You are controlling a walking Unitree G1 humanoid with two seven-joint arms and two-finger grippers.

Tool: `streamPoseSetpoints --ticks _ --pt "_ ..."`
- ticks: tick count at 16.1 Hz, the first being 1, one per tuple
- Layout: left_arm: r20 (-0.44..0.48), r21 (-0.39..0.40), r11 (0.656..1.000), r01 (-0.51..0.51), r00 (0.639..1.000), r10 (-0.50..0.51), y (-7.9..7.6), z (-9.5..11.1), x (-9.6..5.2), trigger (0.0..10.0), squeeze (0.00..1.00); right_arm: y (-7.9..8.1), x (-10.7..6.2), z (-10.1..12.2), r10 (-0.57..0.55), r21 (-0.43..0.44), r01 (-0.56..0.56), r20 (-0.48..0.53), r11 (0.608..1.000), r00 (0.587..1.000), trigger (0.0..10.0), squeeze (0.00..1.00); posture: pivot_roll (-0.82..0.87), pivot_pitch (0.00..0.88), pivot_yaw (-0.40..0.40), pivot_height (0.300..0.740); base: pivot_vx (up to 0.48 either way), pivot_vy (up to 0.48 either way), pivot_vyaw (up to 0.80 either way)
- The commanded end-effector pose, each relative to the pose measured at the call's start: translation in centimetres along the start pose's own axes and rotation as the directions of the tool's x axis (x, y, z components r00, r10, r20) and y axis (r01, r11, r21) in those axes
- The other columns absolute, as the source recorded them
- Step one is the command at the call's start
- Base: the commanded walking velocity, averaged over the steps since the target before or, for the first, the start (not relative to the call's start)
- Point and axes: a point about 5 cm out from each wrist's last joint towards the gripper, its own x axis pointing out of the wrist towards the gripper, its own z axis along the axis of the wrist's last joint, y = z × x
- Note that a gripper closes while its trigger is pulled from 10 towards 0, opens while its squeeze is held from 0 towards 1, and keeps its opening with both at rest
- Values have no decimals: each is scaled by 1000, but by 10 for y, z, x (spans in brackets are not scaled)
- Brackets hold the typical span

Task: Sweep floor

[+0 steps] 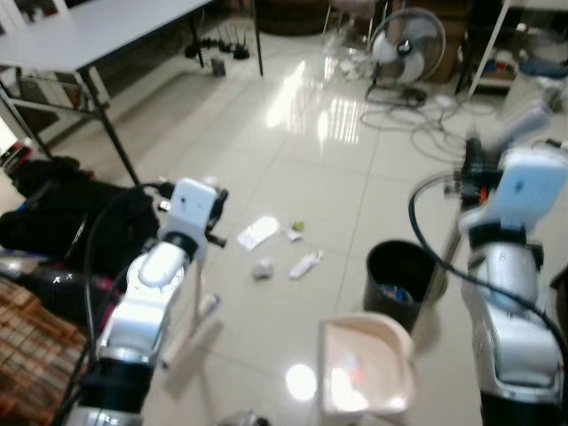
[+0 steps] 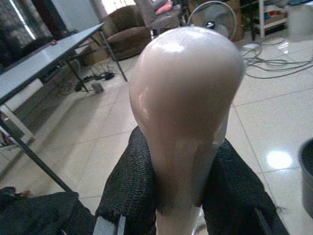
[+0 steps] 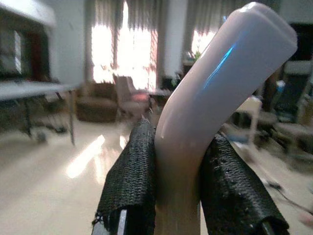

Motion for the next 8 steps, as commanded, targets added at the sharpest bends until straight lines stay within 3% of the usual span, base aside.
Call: streamPoseSetpoints --ticks 1,3,6,8 --pt "36 17 1000 -12 999 11 3 5 1 10000 0 1 0 6 -5 -16 6 65 1000 998 10000 0 -106 43 57 740 0 341 0" --pt "32 11 1000 -3 999 3 1 1 0 10000 0 -1 -5 -6 -16 -30 18 57 999 998 10000 0 -105 45 57 740 0 339 0" --pt "36 6 1000 -2 999 1 0 1 0 10000 0 0 -10 -14 -13 18 13 24 1000 1000 10000 0 -102 48 57 740 0 335 0" --pt "53 46 999 17 998 -19 -2 4 1 10000 0 0 -13 -16 -26 75 26 2 997 1000 10000 0 -105 50 58 740 0 0 0"
